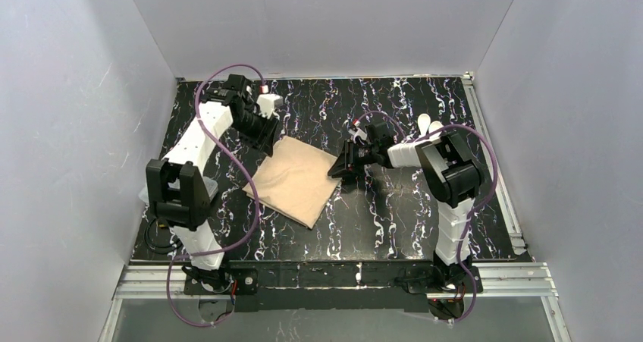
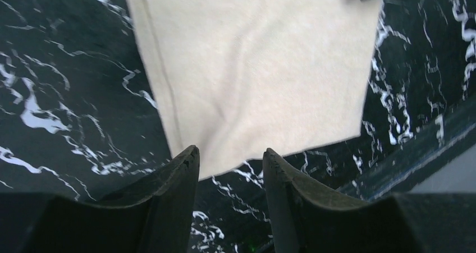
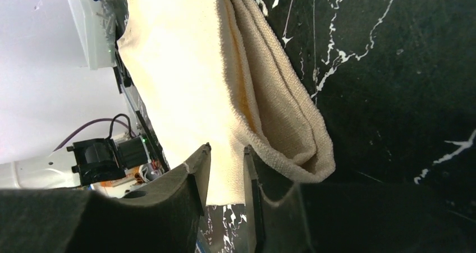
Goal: Fold the napkin into a case and place the utensils inside
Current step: Smooth out the square-folded napkin at the center of the board, then pick up the top corner of the square folded napkin from the center of the board, then fold the top corner of the square-folded napkin at the center of the board.
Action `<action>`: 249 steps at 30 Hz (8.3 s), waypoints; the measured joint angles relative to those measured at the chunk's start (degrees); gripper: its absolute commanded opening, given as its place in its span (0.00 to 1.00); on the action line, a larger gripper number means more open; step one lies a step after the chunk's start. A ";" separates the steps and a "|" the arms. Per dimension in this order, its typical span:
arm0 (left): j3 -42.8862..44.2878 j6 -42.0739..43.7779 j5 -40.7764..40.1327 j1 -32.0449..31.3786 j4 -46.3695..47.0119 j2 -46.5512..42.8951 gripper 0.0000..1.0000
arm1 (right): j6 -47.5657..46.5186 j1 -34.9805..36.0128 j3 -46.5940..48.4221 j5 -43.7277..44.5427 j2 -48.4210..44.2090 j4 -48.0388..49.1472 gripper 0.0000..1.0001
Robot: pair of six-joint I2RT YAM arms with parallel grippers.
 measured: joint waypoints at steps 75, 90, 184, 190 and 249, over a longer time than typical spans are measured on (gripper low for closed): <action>22.10 -4.02 4.63 -0.07 13.20 33.07 0.00 | 8.57 13.68 0.00 0.35 4.13 12.50 0.27; 18.43 -3.80 8.31 -0.07 13.81 27.78 0.00 | 8.55 13.29 0.00 0.22 4.13 12.66 0.34; -20.02 -8.09 15.65 -19.06 14.80 2.14 0.00 | -1.60 -0.72 2.67 13.33 -9.86 -14.71 0.32; -20.02 -7.52 15.89 -19.21 14.45 3.43 0.00 | 0.22 0.04 1.11 11.52 -11.87 -8.83 0.32; -20.09 -2.89 23.82 -19.93 6.82 3.45 0.38 | 8.24 -0.90 -3.21 -0.96 0.07 4.48 0.29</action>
